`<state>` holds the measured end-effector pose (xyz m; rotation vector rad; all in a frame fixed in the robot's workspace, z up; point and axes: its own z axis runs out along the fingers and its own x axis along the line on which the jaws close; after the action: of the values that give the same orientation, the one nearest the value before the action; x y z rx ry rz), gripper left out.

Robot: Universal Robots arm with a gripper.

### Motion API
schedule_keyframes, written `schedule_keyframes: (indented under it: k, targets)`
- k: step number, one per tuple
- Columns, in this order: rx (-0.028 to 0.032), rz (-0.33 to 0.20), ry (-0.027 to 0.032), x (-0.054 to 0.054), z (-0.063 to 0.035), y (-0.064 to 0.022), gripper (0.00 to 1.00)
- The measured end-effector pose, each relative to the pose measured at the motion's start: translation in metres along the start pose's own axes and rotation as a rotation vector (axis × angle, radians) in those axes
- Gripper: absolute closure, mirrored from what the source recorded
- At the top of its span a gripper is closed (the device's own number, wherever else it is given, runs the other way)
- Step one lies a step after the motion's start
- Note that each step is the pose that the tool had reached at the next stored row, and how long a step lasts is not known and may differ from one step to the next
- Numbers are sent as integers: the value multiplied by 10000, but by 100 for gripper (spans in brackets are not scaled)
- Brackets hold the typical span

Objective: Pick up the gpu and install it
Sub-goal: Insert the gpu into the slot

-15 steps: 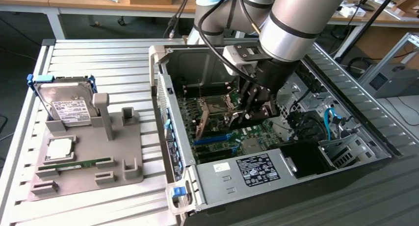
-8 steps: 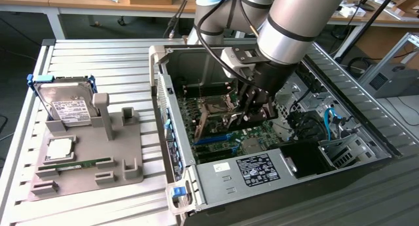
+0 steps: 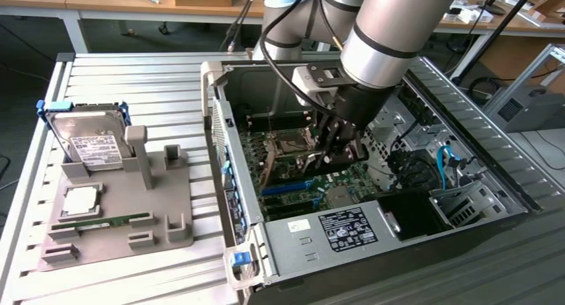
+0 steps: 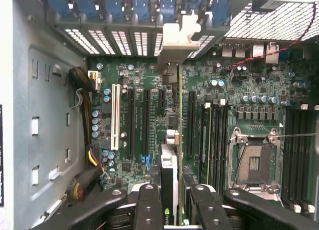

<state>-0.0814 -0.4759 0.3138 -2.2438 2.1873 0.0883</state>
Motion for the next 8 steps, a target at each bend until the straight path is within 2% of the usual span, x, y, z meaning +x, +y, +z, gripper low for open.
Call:
schedule_keyframes:
  k: [8]
  targets:
    - [15, 341, -5, -15, 55, 65, 73]
